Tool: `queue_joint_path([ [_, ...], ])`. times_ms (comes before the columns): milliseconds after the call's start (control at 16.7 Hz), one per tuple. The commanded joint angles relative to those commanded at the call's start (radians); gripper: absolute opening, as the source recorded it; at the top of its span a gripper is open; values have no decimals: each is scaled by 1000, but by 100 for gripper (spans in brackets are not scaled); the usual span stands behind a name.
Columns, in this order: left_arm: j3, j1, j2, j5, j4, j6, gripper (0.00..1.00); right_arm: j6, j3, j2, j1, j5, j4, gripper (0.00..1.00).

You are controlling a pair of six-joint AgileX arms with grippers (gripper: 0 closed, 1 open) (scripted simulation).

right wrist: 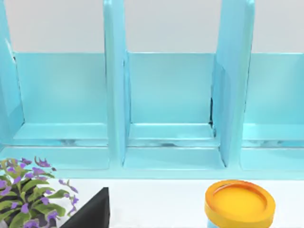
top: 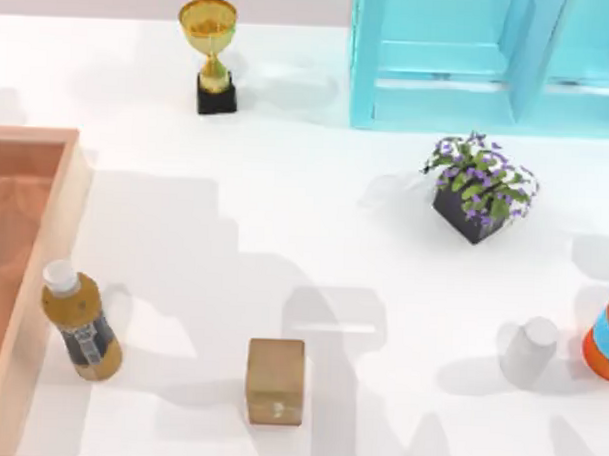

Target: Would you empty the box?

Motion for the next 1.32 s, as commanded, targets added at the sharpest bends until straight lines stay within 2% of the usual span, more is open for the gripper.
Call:
queue_joint_path([
  [300, 217, -20, -18, 3, -246, 5, 0, 0, 0, 0, 0, 0, 0, 100],
  [600, 244, -8, -39, 63, -461, 27, 0, 0, 0, 0, 0, 0, 0, 100],
  [1020, 243, -19, -31, 66, -467, 17, 0, 0, 0, 0, 0, 0, 0, 100],
  [1320, 277, -165, -15, 34, -355, -141, 0, 0, 0, 0, 0, 0, 0, 100],
])
